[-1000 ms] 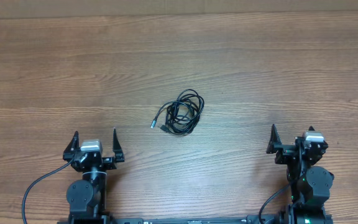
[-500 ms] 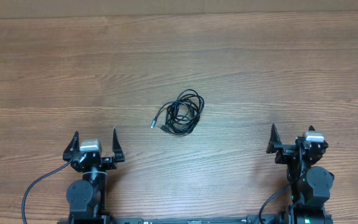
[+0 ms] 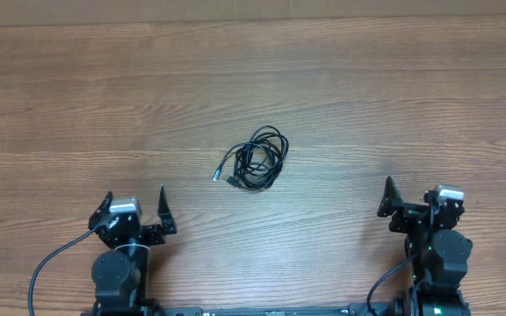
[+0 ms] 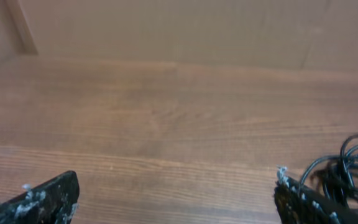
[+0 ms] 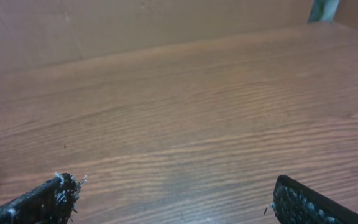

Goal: Untangle cables
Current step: 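Reach the left gripper to the black cable bundle and grasp it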

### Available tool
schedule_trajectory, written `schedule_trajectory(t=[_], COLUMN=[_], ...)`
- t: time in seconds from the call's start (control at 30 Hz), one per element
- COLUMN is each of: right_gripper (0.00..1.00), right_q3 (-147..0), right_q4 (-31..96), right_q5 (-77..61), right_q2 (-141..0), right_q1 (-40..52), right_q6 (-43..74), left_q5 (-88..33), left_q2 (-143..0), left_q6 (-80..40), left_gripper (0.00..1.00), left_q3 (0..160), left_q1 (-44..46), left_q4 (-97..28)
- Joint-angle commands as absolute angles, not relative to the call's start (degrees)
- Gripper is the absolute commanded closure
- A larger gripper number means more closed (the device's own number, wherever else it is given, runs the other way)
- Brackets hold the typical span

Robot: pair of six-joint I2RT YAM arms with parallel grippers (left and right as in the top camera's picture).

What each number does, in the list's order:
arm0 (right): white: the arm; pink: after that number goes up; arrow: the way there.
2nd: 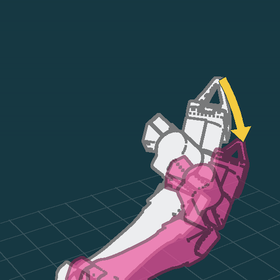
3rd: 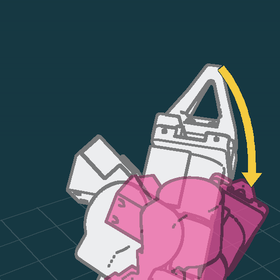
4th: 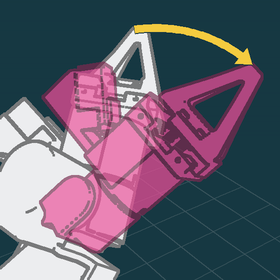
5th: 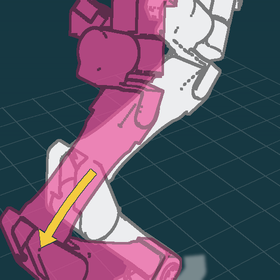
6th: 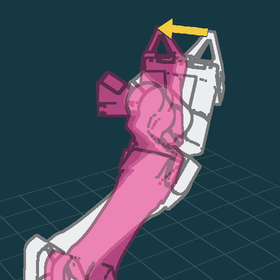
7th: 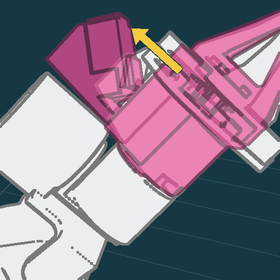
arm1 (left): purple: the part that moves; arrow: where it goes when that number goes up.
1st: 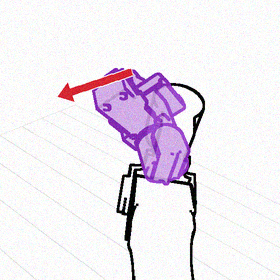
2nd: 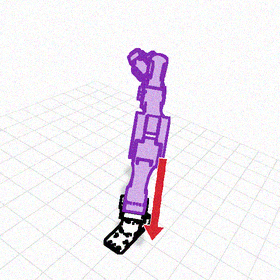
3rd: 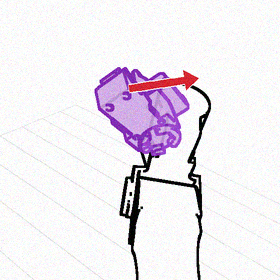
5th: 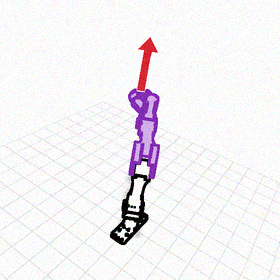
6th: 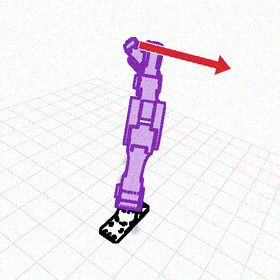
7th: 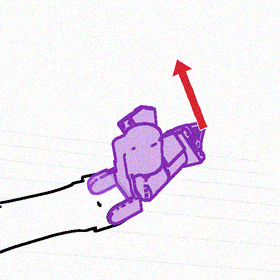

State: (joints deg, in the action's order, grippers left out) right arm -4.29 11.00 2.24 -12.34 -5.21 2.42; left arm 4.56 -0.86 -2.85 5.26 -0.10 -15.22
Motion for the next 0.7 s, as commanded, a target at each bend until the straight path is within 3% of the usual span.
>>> schedule_trajectory(t=[0.0, 0.37, 0.67], right_gripper=[0.0, 0.0, 0.0], right_q3=[-10.07, -25.47, -41.39], right_q4=[12.21, 21.45, 37.23], right_q5=[3.36, -1.17, -2.92], right_q2=[-15.38, -32.36, -48.49], right_q1=[-4.99, -4.99, -4.99], right_q6=[3.22, 3.25, 7.31], left_q5=[4.86, 1.91, -1.85], left_q2=[-2.22, -24.56, -47.07], left_q6=[-3.44, -3.42, -3.42], left_gripper=[0.0, 0.0, 0.0], left_q3=[10.55, 25.47, 45.21], left_q1=[-0.36, -0.36, -0.36], left_q4=[-18.35, -22.55, -38.74])
